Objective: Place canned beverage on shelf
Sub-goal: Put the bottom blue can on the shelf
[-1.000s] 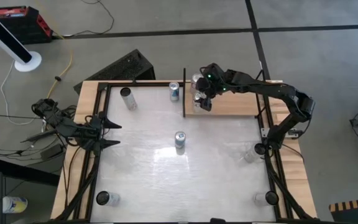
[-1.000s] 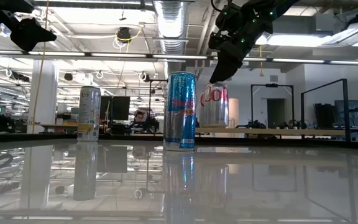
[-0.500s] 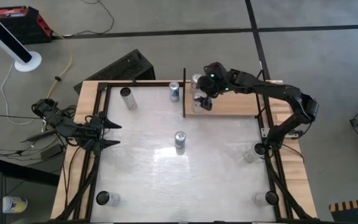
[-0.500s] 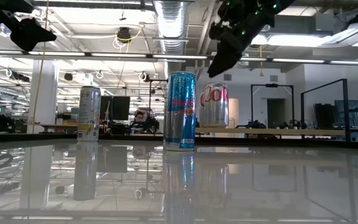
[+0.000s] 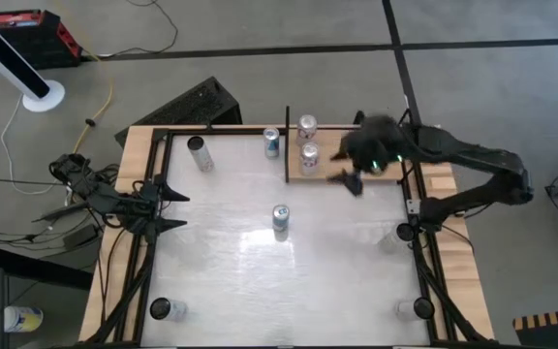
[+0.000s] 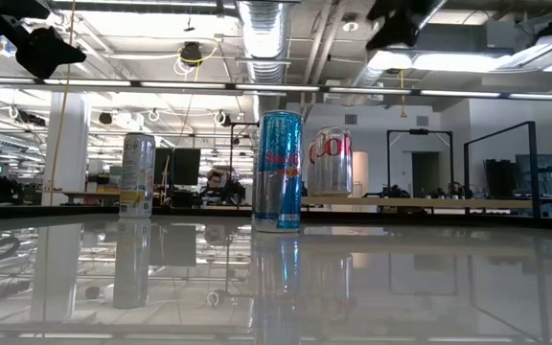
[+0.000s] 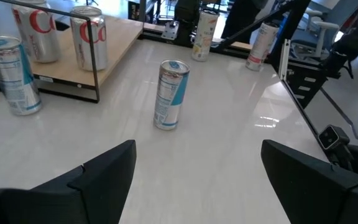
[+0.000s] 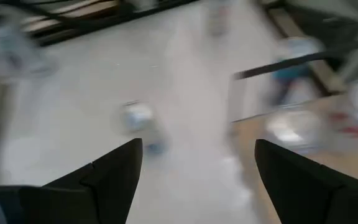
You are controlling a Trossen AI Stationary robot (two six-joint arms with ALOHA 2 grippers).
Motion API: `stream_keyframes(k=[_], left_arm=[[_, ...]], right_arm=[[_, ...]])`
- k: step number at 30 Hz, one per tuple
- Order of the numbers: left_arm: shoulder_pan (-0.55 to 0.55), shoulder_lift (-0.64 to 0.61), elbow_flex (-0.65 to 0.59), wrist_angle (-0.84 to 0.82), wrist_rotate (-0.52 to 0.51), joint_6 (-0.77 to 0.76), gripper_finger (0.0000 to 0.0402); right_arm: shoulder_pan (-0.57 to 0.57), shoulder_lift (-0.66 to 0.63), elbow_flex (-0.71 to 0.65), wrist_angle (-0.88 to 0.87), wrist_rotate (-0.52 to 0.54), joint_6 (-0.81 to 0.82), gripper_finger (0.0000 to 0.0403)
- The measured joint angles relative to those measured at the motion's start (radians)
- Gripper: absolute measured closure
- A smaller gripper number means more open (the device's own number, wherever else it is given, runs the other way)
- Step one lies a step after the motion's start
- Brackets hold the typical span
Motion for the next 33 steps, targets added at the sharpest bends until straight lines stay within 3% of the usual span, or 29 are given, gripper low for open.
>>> stream_keyframes(k=[3, 10, 15, 23, 33], left_arm=[[0.000, 0.000, 0.000, 0.000, 0.000, -0.004, 0.0072], [0.000, 0.000, 0.000, 0.000, -0.010, -0.007, 0.0072], [0.000, 0.000, 0.000, 0.000, -0.019, -0.007, 0.0072], [0.000, 0.000, 0.000, -0.001, -0.019, 0.000, 0.0072], [0.000, 0.000, -0.013, 0.009, -0.027, -0.004, 0.0072]], right_arm=[[0.194, -0.017, -0.005, -0.002, 0.079, 0.101, 0.0070], [0.663, 0.052, -0.024, 0.005, 0.453, 0.345, 0.0070], [0.865, 0.164, -0.025, 0.120, 0.603, 0.440, 0.0070], [0.954, 0.338, -0.024, 0.331, 0.670, 0.397, 0.0070], [0.944, 0.439, -0.004, 0.333, 0.707, 0.387, 0.0070]])
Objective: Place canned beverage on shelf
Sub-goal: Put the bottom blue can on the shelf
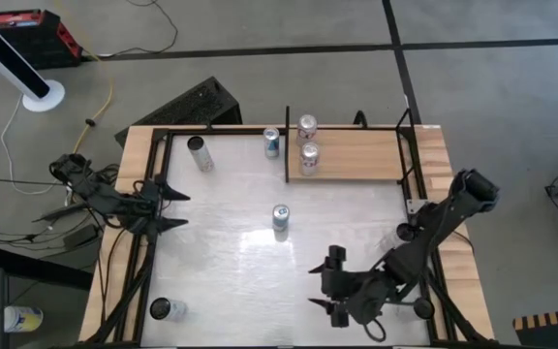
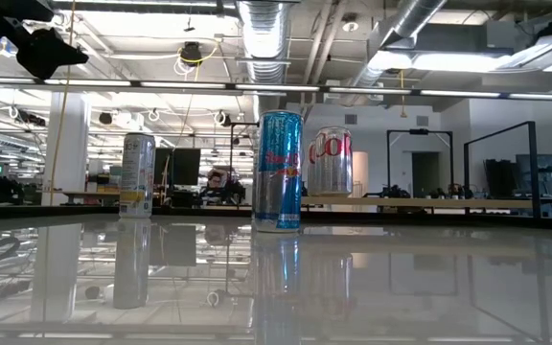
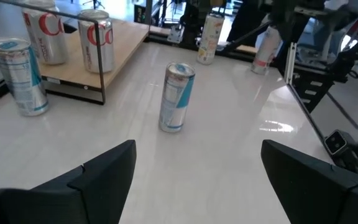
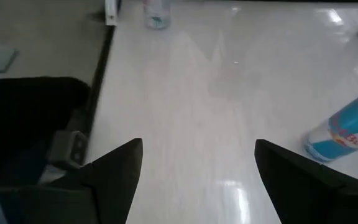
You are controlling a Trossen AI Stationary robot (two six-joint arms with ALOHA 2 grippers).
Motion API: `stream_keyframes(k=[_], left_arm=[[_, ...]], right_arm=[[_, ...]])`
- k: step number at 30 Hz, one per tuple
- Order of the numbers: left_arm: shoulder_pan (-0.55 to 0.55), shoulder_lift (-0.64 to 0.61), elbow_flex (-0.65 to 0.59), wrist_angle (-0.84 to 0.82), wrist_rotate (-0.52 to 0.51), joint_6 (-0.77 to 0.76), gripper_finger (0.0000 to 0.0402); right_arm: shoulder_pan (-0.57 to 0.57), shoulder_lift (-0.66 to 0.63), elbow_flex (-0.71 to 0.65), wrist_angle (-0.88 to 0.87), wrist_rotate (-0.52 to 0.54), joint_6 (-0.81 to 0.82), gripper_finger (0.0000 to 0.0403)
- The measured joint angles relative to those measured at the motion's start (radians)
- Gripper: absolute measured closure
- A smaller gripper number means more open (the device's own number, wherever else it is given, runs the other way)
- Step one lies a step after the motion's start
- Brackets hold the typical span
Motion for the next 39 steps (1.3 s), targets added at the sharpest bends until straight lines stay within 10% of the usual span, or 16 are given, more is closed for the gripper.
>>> stream_keyframes(k=[10, 20, 39], left_arm=[[0.000, 0.002, -0.004, 0.002, 0.001, -0.001, 0.0072], [0.000, 0.002, -0.004, 0.004, 0.001, 0.005, 0.0072], [0.000, 0.003, -0.004, 0.007, 0.007, 0.008, 0.0072]], right_arm=[[-0.017, 0.137, 0.000, 0.044, 0.184, -0.011, 0.0070], [-0.110, 0.289, -0.001, 0.230, 0.045, -0.064, 0.0070], [-0.198, 0.152, 0.000, 0.212, 0.176, -0.092, 0.0070]])
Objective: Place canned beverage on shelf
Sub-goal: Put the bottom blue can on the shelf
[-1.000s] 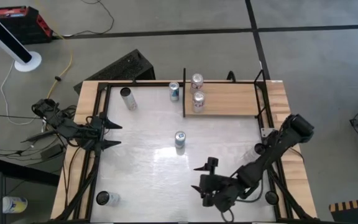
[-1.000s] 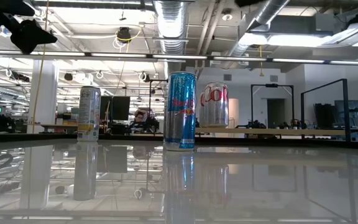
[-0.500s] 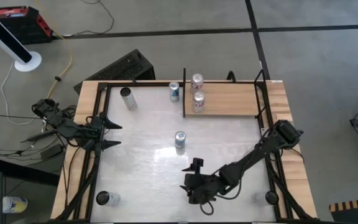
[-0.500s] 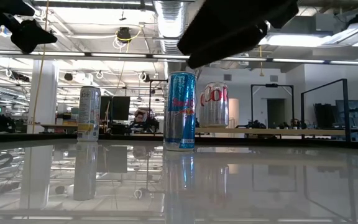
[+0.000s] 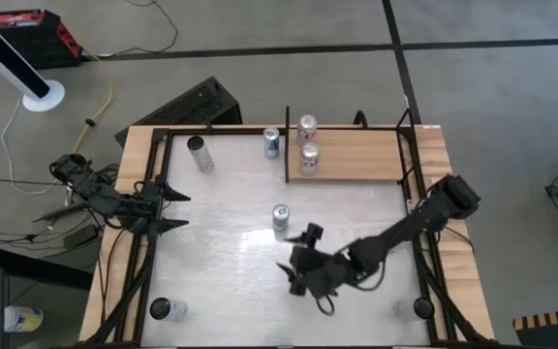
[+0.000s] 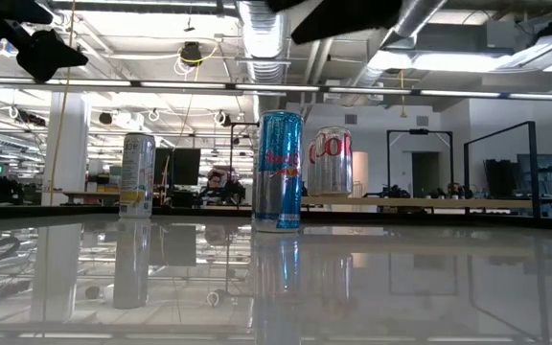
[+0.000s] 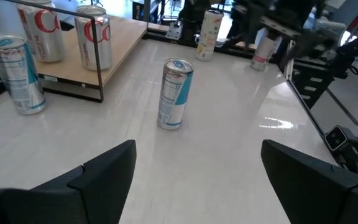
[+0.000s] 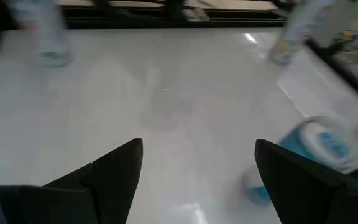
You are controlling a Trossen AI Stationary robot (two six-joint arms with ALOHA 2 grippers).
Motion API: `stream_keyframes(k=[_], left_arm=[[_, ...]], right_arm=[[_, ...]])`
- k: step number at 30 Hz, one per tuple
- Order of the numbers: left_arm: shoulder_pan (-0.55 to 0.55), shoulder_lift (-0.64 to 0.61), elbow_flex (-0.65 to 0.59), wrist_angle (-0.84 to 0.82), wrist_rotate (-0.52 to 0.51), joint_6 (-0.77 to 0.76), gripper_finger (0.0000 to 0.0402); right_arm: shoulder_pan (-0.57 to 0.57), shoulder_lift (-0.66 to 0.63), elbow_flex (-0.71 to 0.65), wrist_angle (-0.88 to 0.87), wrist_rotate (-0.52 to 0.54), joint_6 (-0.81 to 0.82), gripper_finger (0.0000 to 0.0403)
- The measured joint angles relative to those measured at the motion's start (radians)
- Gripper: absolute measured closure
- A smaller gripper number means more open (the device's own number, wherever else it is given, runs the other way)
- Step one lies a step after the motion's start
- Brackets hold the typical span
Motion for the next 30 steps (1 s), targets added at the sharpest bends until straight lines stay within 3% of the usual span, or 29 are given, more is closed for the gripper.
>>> stream_keyframes(k=[12, 30], left_arm=[[0.000, 0.000, 0.000, 0.000, 0.022, 0.006, 0.0072], [0.000, 0.000, 0.000, 0.000, 0.025, 0.006, 0.0072]], right_arm=[[-0.233, -0.001, 0.000, -0.005, -0.056, -0.019, 0.0070], [-0.283, 0.007, -0.002, -0.086, -0.109, 0.072, 0.0070]])
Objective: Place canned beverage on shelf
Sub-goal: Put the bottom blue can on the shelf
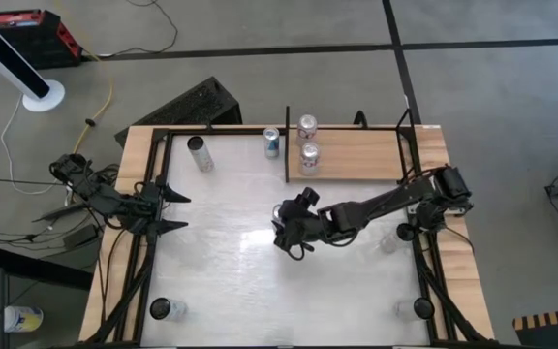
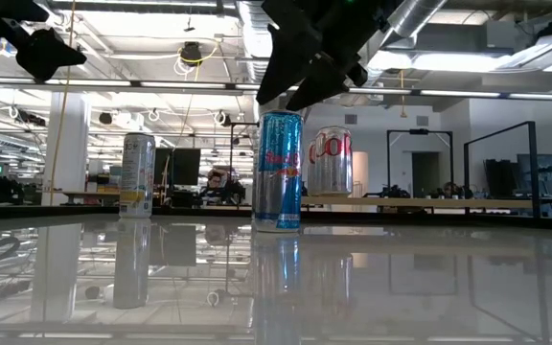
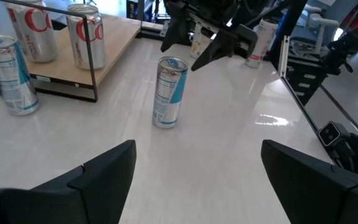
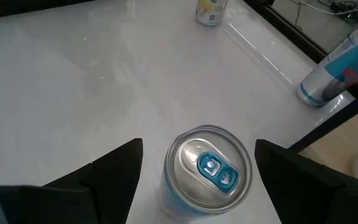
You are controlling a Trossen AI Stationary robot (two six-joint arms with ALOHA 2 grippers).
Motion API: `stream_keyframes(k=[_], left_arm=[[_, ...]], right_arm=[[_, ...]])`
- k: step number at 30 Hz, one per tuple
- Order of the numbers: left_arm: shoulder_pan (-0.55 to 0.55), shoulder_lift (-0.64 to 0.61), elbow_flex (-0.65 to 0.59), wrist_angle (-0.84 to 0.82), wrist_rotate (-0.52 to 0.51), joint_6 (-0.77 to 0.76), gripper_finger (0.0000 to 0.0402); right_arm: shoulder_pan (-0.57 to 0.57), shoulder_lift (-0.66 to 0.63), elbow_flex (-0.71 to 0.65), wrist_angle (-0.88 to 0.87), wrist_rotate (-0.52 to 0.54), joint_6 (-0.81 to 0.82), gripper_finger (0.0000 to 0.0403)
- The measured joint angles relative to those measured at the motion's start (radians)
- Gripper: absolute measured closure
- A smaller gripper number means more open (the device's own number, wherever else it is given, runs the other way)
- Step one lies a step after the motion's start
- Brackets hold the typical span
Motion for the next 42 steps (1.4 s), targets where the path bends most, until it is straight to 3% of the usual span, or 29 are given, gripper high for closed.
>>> stream_keyframes(k=[25, 37, 42], left_arm=[[0.000, 0.000, 0.000, 0.000, 0.000, -0.001, 0.0072], [0.000, 0.000, 0.000, 0.000, 0.000, -0.001, 0.0072], [0.000, 0.000, 0.000, 0.000, 0.000, -0.001, 0.0072]], right_arm=[[-0.050, 0.001, 0.000, -0.023, -0.156, 0.012, 0.0071], [-0.050, 0.001, 0.001, -0.022, -0.154, 0.009, 0.0138], [-0.048, -0.002, 0.001, -0.022, -0.154, -0.008, 0.0142]])
